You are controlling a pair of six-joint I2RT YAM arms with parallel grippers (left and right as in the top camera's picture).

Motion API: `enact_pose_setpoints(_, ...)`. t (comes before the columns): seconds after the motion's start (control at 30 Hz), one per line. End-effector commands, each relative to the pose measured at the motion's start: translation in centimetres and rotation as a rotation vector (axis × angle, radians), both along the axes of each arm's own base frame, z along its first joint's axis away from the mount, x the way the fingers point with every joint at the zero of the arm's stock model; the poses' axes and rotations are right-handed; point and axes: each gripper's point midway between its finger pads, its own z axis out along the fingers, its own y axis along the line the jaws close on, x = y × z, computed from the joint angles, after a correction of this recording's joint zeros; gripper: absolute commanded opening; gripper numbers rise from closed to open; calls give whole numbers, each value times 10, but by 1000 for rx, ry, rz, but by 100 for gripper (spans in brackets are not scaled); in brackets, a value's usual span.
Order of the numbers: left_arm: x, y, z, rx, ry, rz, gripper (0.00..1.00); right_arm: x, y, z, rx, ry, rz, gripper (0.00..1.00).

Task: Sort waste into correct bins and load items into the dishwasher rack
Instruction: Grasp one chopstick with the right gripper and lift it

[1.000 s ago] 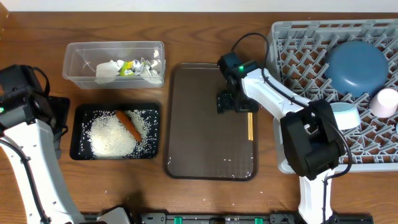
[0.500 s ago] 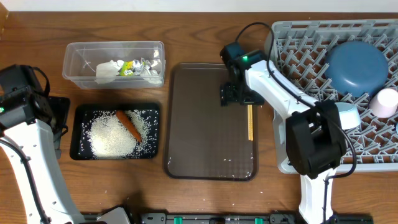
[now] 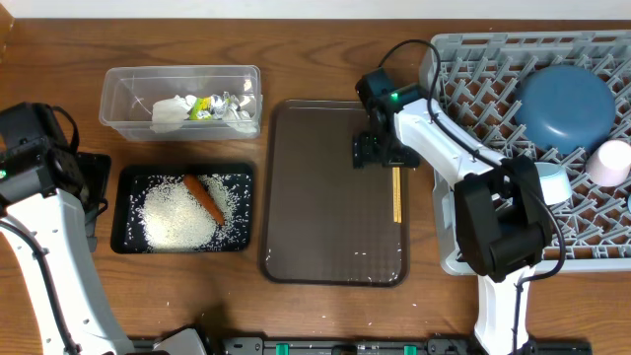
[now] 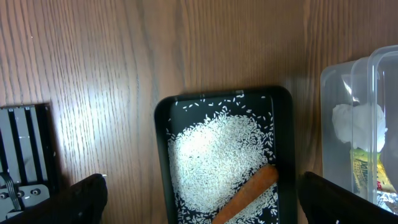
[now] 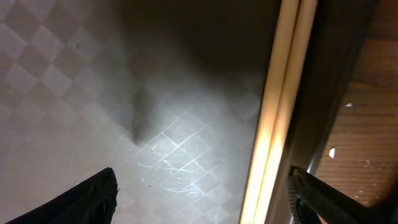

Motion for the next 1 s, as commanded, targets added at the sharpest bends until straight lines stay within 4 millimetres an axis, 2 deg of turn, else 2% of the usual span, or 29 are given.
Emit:
enact_pose_setpoints(0.0, -1, 2, 1, 5, 7, -2, 99, -7, 6, -5, 4, 18, 7, 84)
enact_pose_setpoints(0.3, 0, 2, 1, 5, 7, -2, 99, -16, 3, -22, 3, 37, -16, 84)
enact_pose_setpoints(0.57, 0, 2, 1, 5, 7, -2, 99, -18, 7, -23, 10, 37, -9, 82)
enact_pose_setpoints(0.67, 0, 2, 1, 5, 7, -3, 99, -18, 9, -23, 11, 34, -3, 78)
enact_pose_setpoints(0.9, 0, 2, 1, 5, 7, -3, 99, -24, 16, -28, -22, 17, -24, 41)
enact_pose_setpoints(0.97, 0, 2, 1, 5, 7, -2, 99, -27, 18, -29, -38, 10, -20, 26)
